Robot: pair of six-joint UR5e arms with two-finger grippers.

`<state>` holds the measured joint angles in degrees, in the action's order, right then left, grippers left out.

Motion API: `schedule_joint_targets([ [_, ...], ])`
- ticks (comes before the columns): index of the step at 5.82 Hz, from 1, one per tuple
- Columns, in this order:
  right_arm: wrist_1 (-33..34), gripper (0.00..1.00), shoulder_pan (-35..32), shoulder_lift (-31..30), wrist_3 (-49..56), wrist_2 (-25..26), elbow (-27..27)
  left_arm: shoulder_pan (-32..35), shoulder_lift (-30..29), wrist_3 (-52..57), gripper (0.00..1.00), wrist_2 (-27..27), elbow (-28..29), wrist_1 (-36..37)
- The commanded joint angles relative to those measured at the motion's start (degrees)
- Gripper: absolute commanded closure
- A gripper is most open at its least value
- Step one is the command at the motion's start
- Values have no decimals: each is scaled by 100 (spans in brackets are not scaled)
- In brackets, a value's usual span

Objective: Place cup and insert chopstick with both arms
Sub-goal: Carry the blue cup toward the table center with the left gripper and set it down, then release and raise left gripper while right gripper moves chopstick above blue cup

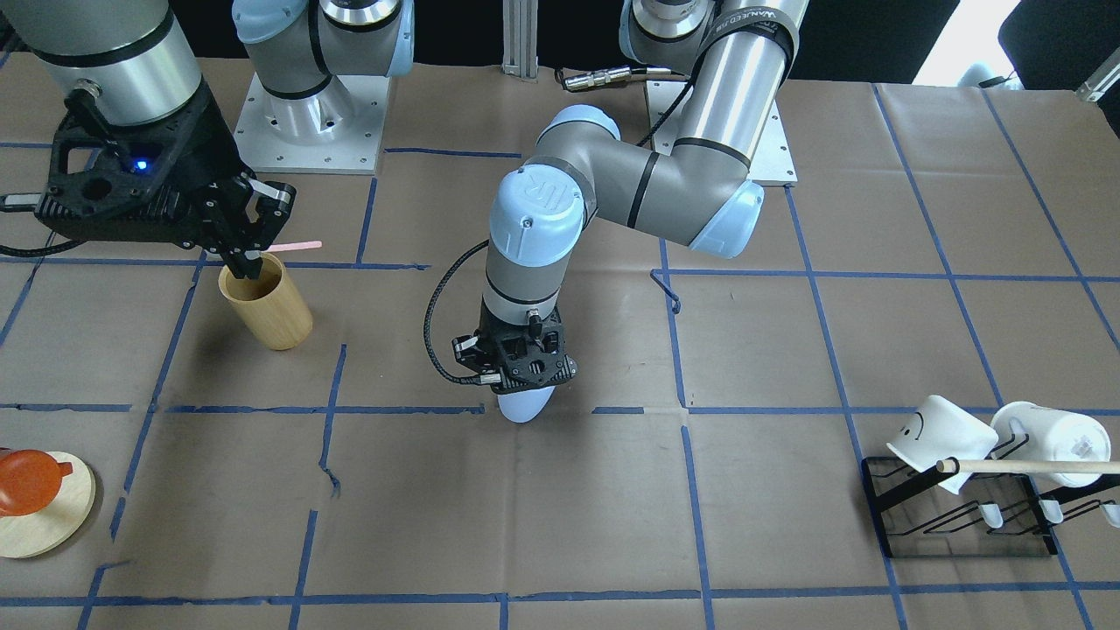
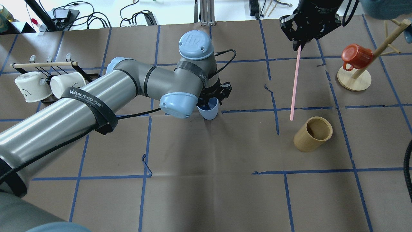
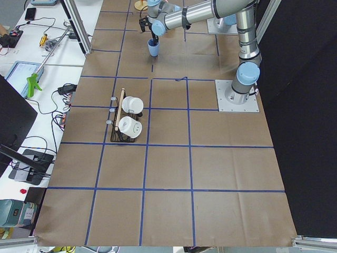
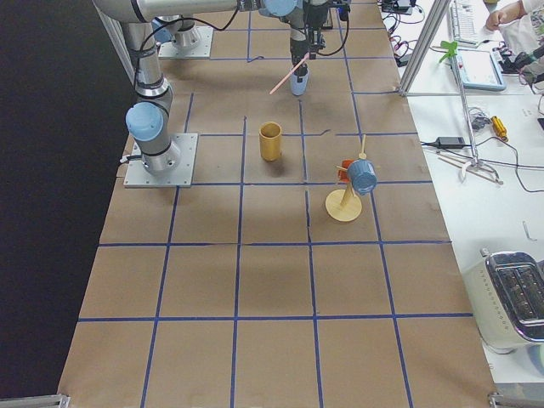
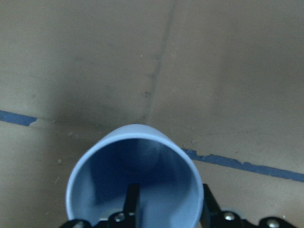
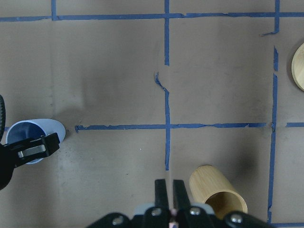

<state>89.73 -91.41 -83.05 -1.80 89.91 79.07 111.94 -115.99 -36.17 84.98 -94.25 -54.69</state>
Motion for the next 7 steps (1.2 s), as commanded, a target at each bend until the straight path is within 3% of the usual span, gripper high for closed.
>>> schedule_joint_targets([
  [1,1,90,0,-1,4,0,4,-40,294,57,1,19,108,-110],
  [3,149,91,-9,-1,-5,-26,-84,-381,838,145,1,-16,791,-1720],
  [5,612,92,-471,287,-389,-18,-398,-1021,1348,986,1,45,690,-2289],
  [7,642,93,-1271,1548,-1274,246,-1868,-1584,1779,2503,2,343,645,-3045],
])
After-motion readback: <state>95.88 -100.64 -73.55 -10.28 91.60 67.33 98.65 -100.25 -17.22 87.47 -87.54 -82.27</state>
